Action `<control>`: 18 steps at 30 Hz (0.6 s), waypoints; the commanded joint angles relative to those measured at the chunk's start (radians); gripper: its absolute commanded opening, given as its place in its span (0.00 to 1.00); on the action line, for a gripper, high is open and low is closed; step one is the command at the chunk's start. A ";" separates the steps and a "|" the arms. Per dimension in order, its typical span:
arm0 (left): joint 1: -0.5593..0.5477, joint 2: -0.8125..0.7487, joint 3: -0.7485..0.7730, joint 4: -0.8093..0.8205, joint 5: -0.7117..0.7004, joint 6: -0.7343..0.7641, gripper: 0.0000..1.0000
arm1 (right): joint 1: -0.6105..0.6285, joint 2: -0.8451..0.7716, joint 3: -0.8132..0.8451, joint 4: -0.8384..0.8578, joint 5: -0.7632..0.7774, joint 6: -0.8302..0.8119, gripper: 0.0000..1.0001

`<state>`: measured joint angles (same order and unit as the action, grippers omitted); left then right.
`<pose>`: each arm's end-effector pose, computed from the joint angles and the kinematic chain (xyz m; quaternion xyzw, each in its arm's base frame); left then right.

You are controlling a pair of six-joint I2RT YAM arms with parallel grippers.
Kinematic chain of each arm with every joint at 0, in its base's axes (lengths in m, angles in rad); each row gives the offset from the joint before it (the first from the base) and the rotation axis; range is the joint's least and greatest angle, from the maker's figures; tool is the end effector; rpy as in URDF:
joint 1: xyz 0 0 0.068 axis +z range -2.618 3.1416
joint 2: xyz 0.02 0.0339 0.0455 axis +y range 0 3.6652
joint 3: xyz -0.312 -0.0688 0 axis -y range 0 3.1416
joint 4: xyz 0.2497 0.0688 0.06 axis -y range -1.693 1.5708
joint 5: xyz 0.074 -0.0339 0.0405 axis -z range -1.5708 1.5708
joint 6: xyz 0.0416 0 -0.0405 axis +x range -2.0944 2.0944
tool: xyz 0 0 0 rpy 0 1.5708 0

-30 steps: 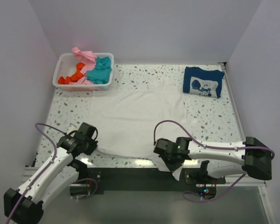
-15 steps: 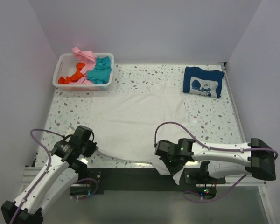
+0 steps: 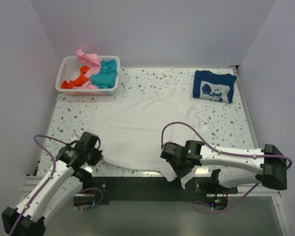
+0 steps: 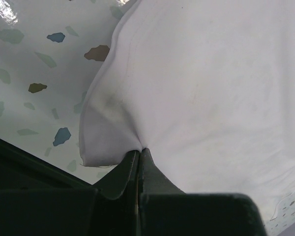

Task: Fold and stack the t-shirts
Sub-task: Fold the tshirt

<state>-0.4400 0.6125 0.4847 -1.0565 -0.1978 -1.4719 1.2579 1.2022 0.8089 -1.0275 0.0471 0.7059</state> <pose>0.0608 -0.0196 0.2142 -0.4983 0.8401 -0.1002 0.1894 0.0568 0.1692 0.2500 -0.2700 0.9597 0.0492 0.0611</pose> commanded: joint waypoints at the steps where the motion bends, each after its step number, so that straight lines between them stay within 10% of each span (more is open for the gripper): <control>1: -0.003 0.007 0.029 0.021 -0.028 -0.024 0.00 | -0.067 0.023 0.059 -0.028 0.054 -0.063 0.00; 18: -0.003 0.194 0.161 0.118 -0.158 0.024 0.00 | -0.339 0.125 0.331 -0.068 0.143 -0.293 0.00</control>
<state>-0.4400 0.7830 0.5880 -0.9672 -0.2756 -1.4696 0.9623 1.3216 1.0885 -1.0679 0.1528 0.4755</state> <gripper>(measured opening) 0.019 0.019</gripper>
